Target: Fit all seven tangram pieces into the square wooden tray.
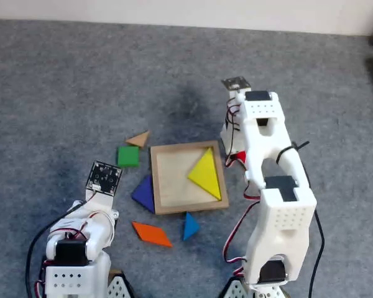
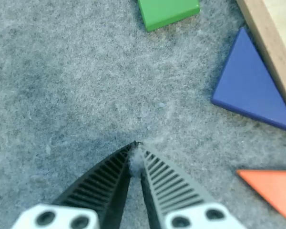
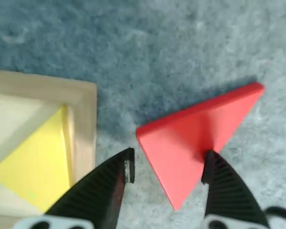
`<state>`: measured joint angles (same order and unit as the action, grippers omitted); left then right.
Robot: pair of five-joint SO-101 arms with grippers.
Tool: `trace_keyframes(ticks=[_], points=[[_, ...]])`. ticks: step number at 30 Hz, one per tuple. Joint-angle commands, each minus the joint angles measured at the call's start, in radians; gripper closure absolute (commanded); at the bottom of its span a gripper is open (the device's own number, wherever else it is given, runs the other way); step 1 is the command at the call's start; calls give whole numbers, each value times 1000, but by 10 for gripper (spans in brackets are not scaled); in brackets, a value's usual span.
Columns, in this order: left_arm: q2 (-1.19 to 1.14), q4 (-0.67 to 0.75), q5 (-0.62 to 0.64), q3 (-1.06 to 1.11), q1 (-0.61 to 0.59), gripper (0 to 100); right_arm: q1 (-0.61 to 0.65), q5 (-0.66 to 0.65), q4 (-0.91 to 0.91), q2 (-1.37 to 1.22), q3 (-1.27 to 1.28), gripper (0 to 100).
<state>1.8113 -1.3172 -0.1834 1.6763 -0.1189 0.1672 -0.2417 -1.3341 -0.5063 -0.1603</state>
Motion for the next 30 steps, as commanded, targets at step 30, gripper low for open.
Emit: trace_keyframes(ticks=[30], points=[[12,-3,11,19,-13,995,-73,49,-349,-387,-708,686]])
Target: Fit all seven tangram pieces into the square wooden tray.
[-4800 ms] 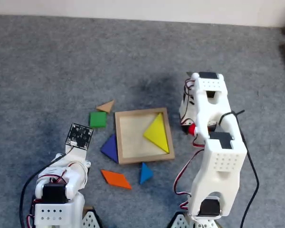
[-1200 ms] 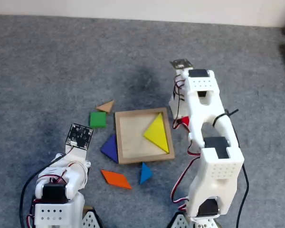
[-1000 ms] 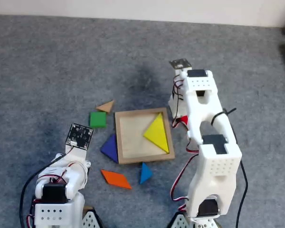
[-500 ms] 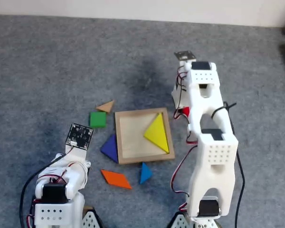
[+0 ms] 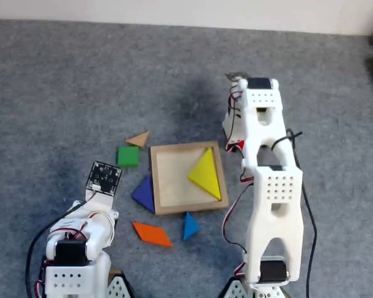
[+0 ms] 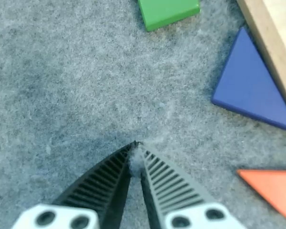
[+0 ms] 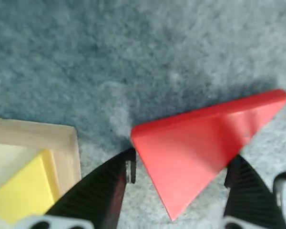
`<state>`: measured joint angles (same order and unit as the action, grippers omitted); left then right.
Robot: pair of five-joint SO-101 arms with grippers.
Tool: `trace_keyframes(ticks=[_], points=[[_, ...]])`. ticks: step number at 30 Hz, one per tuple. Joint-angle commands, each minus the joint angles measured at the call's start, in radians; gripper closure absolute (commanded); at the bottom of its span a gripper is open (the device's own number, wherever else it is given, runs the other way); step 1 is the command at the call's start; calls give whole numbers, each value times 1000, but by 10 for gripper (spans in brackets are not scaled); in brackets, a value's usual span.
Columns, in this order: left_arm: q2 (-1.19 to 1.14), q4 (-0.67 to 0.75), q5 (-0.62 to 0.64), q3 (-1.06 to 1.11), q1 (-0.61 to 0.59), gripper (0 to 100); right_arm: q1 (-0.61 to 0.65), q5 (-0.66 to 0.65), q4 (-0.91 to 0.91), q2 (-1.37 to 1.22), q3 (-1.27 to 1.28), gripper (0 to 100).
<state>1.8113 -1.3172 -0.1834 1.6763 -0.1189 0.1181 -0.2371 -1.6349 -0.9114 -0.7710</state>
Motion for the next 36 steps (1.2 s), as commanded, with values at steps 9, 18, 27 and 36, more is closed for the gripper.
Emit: trace_keyframes(ticks=[9,18,27,36], points=[[12,-3,11,19,-13,995,2,169,-99,13,-338,687],[12,-3,11,19,-13,995,13,175,90,-28,-294,688],[12,-3,11,19,-13,995,-51,224,65,-124,-269,688],[12,-3,11,19,-13,995,5,91,-125,-127,-266,707]])
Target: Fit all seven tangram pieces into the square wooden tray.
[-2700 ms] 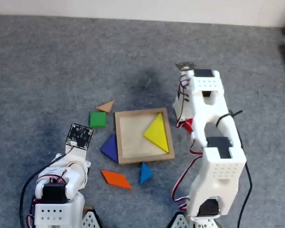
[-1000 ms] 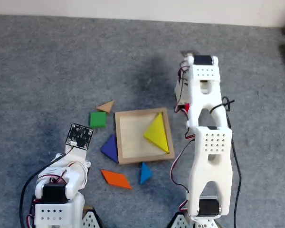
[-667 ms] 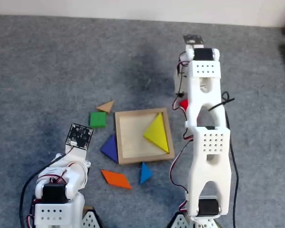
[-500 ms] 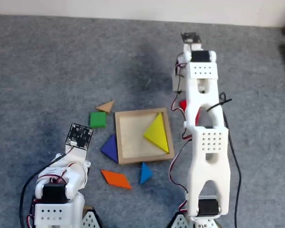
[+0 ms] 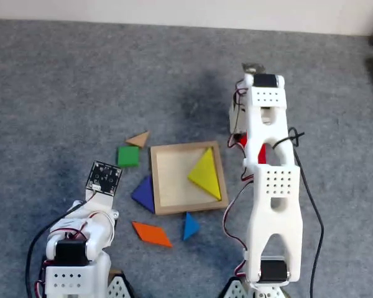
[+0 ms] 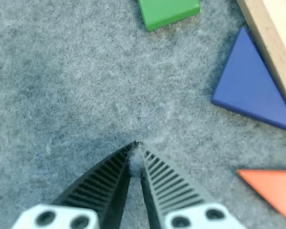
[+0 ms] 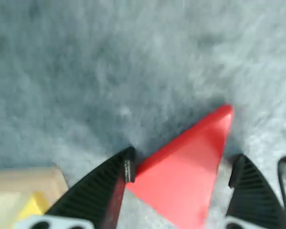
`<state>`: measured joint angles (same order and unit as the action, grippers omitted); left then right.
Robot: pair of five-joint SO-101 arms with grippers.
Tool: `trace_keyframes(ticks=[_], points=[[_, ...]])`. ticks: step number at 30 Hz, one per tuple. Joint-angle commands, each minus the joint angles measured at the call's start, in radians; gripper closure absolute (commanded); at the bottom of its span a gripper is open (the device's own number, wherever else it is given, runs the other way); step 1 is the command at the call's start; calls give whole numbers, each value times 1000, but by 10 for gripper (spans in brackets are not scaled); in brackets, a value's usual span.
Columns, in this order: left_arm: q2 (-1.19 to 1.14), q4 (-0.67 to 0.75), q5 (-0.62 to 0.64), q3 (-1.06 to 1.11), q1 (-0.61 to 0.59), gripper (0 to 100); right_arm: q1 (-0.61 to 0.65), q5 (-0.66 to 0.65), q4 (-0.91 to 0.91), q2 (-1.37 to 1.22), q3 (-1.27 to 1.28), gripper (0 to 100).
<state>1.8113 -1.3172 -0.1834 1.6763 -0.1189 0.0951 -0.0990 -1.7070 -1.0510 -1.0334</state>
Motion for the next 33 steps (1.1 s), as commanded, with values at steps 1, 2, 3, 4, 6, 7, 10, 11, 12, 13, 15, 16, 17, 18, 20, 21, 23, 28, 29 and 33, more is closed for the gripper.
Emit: trace_keyframes(ticks=[1,2,3,4,6,7,10,11,12,13,15,16,17,18,20,21,23,28,29,33], points=[[12,-3,11,19,-13,995,30,-48,-53,15,-4,728],[12,-3,11,19,-13,995,30,-49,-53,15,1,750],[12,-3,11,19,-13,995,28,-51,-53,15,1,768],[12,-3,11,19,-13,995,27,-51,-54,15,1,782],[12,-3,11,19,-13,995,27,-100,-58,16,4,786],[12,-3,11,19,-13,995,27,-127,-59,16,7,786],[12,-3,11,19,-13,995,27,-166,-59,28,65,787],[12,-3,11,19,-13,995,27,-181,-59,45,84,787],[12,-3,11,19,-13,995,28,-193,-59,70,108,787],[12,-3,11,19,-13,995,28,-203,-59,96,137,787],[12,-3,11,19,-13,995,31,-212,-58,165,206,787],[12,-3,11,19,-13,995,31,-212,-58,206,248,787],[12,-3,11,19,-13,995,33,-212,-56,239,285,787],[12,-3,11,19,-13,995,33,-212,-56,274,325,786],[12,-3,11,19,-13,995,35,-212,-54,340,387,786],[12,-3,11,19,-13,995,35,-212,-53,367,412,785],[12,-3,11,19,-13,995,35,-212,-53,423,452,778],[12,-3,11,19,-13,995,35,-210,-53,541,536,673],[12,-3,11,19,-13,995,41,-212,-53,561,556,674],[12,-3,11,19,-13,995,97,-256,-51,625,667,674]])
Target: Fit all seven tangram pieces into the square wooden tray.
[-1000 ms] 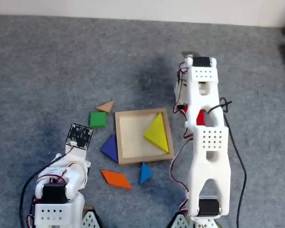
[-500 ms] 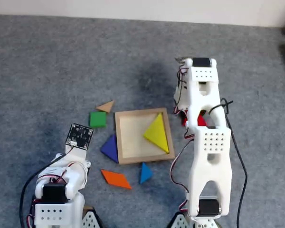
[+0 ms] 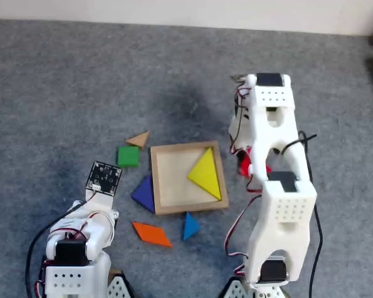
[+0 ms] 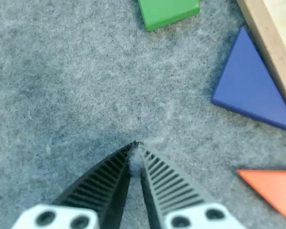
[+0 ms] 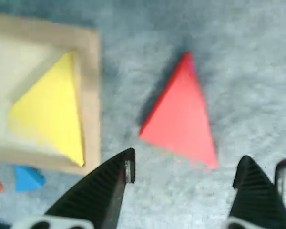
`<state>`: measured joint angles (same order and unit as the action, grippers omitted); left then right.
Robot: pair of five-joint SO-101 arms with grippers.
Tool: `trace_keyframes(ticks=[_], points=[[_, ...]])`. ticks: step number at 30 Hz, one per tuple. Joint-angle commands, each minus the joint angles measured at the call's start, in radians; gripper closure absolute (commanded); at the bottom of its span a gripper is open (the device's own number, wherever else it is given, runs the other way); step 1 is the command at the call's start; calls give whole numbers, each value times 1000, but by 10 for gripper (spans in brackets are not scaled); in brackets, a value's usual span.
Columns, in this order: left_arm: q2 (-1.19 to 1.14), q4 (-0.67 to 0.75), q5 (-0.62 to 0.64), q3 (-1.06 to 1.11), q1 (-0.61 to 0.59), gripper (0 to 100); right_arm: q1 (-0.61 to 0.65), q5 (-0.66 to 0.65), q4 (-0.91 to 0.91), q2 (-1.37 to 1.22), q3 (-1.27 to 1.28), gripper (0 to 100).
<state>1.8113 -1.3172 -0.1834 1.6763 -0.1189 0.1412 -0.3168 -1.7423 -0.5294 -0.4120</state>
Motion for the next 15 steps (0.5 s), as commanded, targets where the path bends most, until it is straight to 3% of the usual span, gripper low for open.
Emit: trace_keyframes(ticks=[1,7,15], points=[[12,-3,11,19,-13,995,67,-40,-2,116,74,674],[12,-3,11,19,-13,995,91,-43,136,137,232,684],[12,-3,11,19,-13,995,27,-106,260,134,344,684]])
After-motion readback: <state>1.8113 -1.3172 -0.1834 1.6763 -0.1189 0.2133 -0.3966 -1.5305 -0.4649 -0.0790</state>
